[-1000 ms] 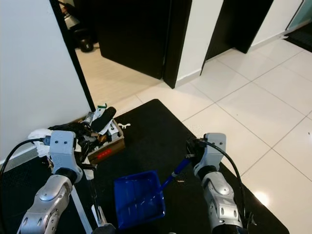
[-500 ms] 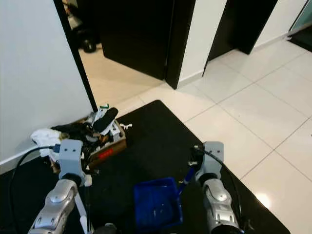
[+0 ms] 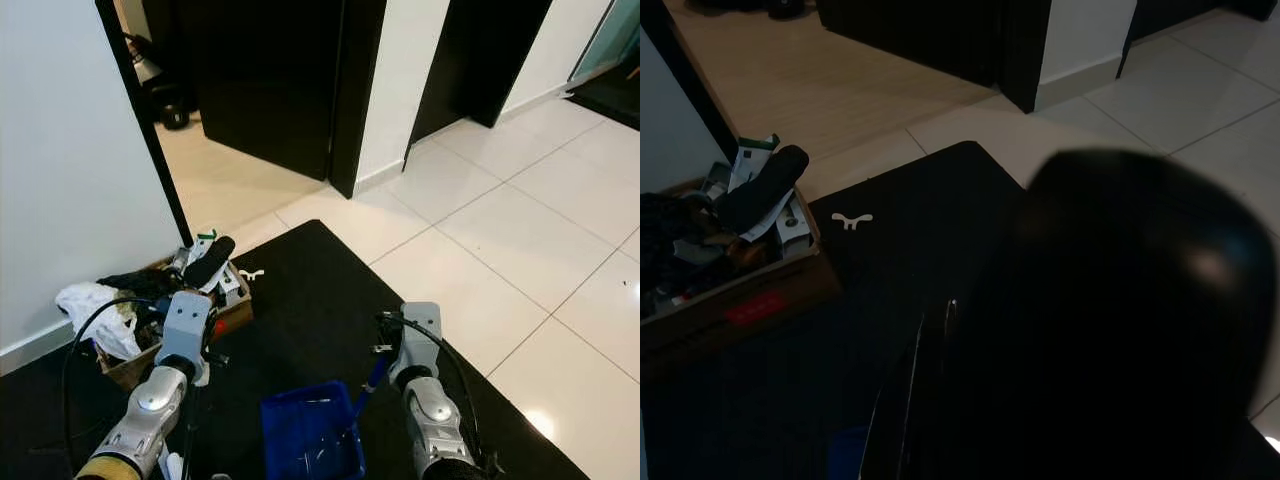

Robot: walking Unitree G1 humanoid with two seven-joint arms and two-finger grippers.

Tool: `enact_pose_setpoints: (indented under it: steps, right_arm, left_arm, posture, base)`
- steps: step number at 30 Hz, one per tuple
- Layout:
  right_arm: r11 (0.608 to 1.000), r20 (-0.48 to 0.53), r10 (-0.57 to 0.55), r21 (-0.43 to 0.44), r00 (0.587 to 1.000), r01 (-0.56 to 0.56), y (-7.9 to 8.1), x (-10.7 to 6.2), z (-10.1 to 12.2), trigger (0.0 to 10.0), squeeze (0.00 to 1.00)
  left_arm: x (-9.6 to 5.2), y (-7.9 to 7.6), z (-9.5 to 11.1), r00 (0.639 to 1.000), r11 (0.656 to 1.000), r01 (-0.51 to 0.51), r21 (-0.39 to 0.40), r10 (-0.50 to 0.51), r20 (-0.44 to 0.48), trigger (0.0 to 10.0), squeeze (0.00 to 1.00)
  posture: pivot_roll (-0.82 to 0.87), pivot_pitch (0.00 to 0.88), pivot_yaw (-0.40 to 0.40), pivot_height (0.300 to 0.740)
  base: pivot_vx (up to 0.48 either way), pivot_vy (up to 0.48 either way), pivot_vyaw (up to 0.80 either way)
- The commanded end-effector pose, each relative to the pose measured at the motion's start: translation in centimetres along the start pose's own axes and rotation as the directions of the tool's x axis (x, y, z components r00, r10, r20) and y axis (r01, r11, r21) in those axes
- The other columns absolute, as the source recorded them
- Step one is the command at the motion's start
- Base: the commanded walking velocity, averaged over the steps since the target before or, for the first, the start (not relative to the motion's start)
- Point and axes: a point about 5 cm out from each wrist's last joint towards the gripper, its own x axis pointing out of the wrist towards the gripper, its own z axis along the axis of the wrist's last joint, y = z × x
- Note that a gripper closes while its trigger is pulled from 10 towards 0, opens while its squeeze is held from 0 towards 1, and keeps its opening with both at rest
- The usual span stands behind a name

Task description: Sweep floor

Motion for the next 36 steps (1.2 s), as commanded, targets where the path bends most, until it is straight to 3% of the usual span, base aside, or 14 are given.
enact_pose_setpoints:
  steps: [1, 7, 13, 36]
  right_arm:
    - [0.999, -0.061, -0.003, -0.051, 0.998, 0.000, -0.2, -0.7, -1.4, 10.0, 0.00]
    - [0.998, -0.061, -0.002, -0.063, 0.998, -0.002, -0.1, -0.6, -1.6, 10.0, 0.00]
    - [1.000, -0.064, -0.011, -0.002, 0.998, 0.011, -0.4, -0.6, -1.8, 10.0, 0.00]
    - [0.999, -0.070, -0.026, 0.023, 0.997, 0.028, -0.8, -1.0, -2.3, 10.0, 0.00]
  left_arm:
    - [-1.1, 0.5, -2.7, 0.993, 1.000, -0.015, 0.015, 0.017, -0.115, 10.0, 0.00]
    - [-1.2, 0.6, -3.5, 0.990, 1.000, -0.015, -0.010, 0.013, -0.141, 10.0, 0.00]
    - [-0.9, 0.6, -3.8, 0.984, 0.998, -0.001, -0.065, -0.010, -0.179, 10.0, 0.00]
    - [-1.2, 0.3, -4.4, 0.985, 0.996, 0.025, -0.082, -0.038, -0.168, 10.0, 0.00]
  posture:
    - [0.09, 0.022, 0.011, 0.740]
    - [0.08, 0.029, 0.008, 0.740]
    - [0.08, 0.018, 0.003, 0.740]
    - [0.07, 0.043, -0.002, 0.740]
  base:
    - [0.000, 0.000, 0.00]
    - [0.000, 0.000, 0.00]
    - [0.000, 0.000, 0.00]
    - [0.000, 0.000, 0.00]
